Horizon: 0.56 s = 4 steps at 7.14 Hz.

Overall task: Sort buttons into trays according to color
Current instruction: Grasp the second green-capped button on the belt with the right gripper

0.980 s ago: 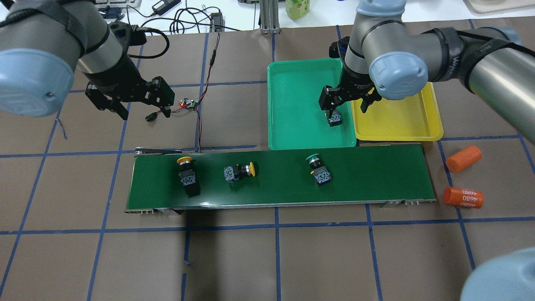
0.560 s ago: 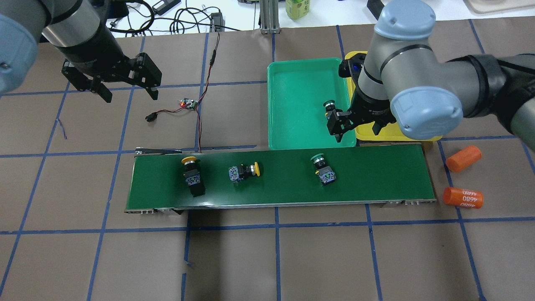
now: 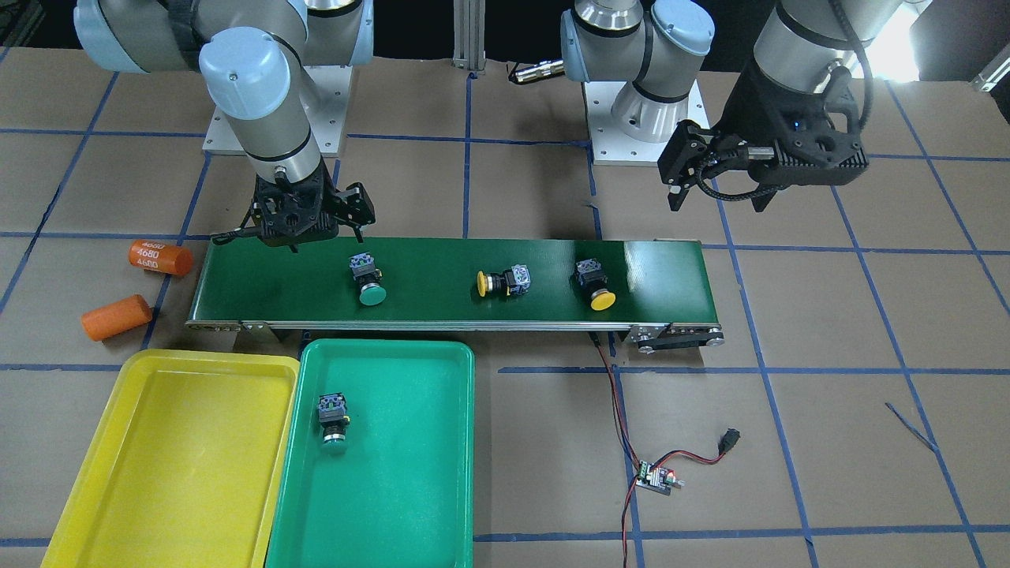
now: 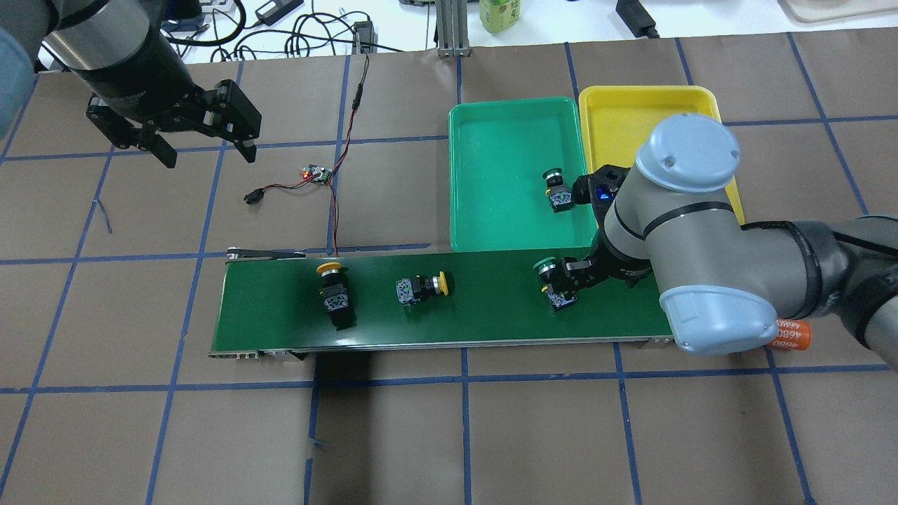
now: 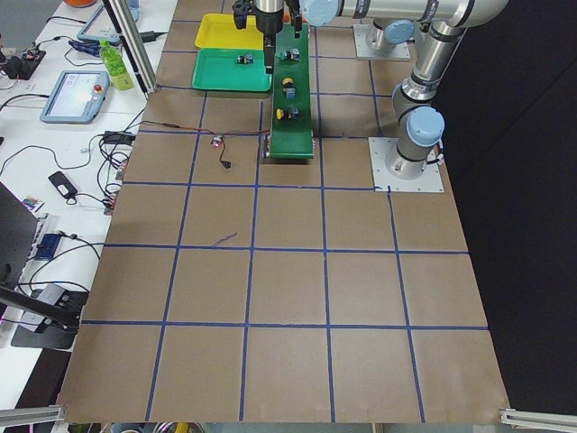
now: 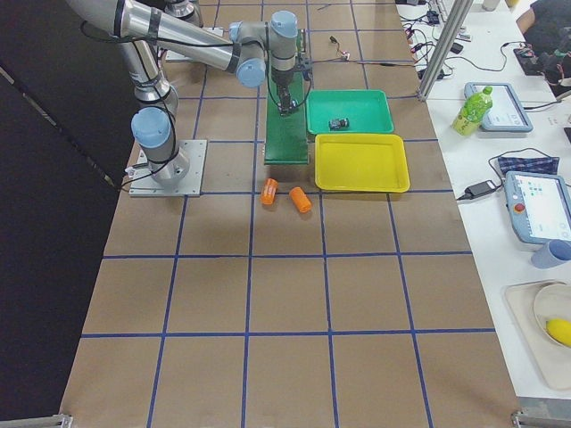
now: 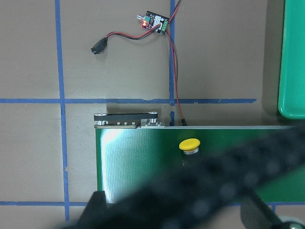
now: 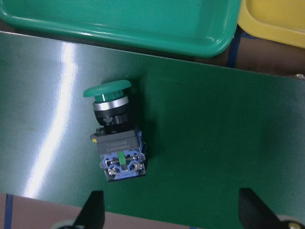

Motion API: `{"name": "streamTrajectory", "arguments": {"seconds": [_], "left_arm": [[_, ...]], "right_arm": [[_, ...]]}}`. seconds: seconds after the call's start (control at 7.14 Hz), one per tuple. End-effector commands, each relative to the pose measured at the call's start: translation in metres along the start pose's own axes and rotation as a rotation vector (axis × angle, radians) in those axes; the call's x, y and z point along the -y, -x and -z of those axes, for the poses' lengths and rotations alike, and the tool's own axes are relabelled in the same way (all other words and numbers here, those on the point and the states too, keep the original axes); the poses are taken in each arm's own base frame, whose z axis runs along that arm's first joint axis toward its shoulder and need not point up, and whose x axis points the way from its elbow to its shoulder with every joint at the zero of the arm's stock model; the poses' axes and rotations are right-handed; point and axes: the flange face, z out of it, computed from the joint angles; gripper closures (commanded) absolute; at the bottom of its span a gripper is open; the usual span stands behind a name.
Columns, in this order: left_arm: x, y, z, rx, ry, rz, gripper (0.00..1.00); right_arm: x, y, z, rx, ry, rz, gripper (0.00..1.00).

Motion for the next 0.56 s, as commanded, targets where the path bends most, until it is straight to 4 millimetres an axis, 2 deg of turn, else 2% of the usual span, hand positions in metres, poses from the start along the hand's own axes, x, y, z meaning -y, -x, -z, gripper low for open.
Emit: {"name": "streamTrajectory", "arguments": {"seconds": [0.0,0.14,0.42], "left_arm": [[-0.005,0.003,-0.005,0.003,0.054,0.032,0.00],[-0.006,0.004,-0.002,-0.001,0.048,0.039,0.00],[-0.008,0.002,-0.016,-0.011,0.073,0.036,0.00]], "right_arm": [[-0.004,0.001,-0.014,0.003,-0.011,0.001,0.00],[-0.001,0.000,-0.025,0.005,0.015,-0.002,0.00],[0.001,0.000,-0.036,0.007,0.042,0.000,0.00]]}}
